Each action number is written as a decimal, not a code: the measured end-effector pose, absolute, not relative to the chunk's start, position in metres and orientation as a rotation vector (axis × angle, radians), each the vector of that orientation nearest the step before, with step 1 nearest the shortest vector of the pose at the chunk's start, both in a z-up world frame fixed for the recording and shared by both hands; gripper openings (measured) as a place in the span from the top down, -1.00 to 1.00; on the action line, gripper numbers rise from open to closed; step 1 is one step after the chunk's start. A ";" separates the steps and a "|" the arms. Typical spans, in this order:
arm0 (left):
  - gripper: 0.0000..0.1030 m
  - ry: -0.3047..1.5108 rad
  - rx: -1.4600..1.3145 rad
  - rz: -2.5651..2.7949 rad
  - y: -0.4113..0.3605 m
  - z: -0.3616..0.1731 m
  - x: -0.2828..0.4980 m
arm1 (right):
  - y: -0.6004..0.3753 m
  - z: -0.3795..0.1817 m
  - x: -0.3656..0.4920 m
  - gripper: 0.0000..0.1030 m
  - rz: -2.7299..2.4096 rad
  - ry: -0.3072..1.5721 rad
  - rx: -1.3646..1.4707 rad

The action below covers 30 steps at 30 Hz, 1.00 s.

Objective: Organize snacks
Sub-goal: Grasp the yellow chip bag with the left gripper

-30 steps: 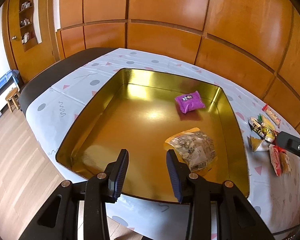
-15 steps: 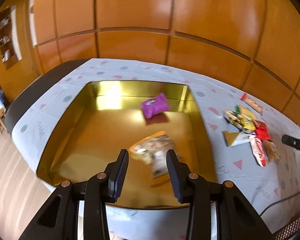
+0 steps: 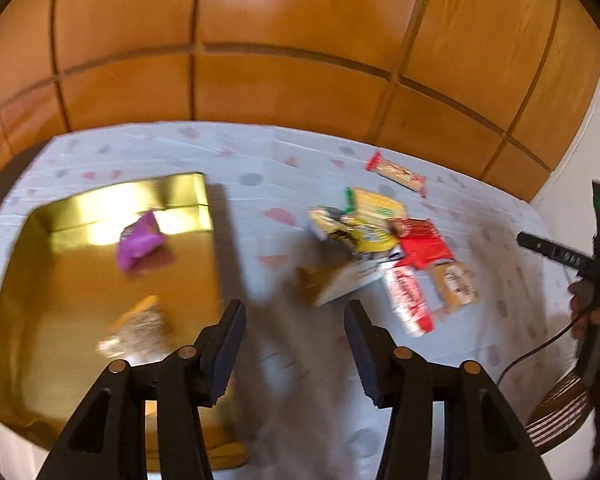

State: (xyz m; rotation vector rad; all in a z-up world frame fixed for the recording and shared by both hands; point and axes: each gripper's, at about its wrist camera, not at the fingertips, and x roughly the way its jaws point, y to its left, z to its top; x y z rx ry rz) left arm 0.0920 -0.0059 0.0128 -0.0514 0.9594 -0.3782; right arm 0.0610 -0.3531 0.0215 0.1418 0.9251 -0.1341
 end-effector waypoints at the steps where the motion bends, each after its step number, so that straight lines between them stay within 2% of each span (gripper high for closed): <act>1: -0.01 0.972 -0.060 -0.388 -0.014 0.011 0.098 | -0.358 0.020 0.063 -0.62 -0.143 0.926 0.144; 3: -0.01 0.995 -0.070 -0.401 -0.030 0.009 0.113 | -0.372 0.015 0.065 -0.62 -0.160 0.930 0.159; 7: -0.55 1.051 -0.119 -0.428 -0.057 -0.001 0.144 | -0.397 -0.005 0.065 -0.62 -0.182 0.942 0.250; 9: -0.57 1.100 -0.141 -0.423 -0.070 -0.011 0.161 | -0.406 -0.013 0.068 -0.62 -0.205 0.983 0.294; 21: -0.57 1.239 -0.200 -0.324 -0.110 -0.064 0.229 | -0.404 -0.001 0.068 -0.64 -0.156 0.910 0.343; 25: -0.47 1.265 -0.212 -0.332 -0.111 -0.076 0.238 | -0.401 0.000 0.070 -0.65 -0.157 0.900 0.317; 26: -0.28 1.256 -0.206 -0.338 -0.111 -0.075 0.238 | -0.401 0.000 0.070 -0.65 -0.154 0.903 0.317; 30: 0.12 1.230 -0.220 -0.364 -0.106 -0.072 0.235 | -0.398 0.000 0.070 -0.65 -0.150 0.904 0.300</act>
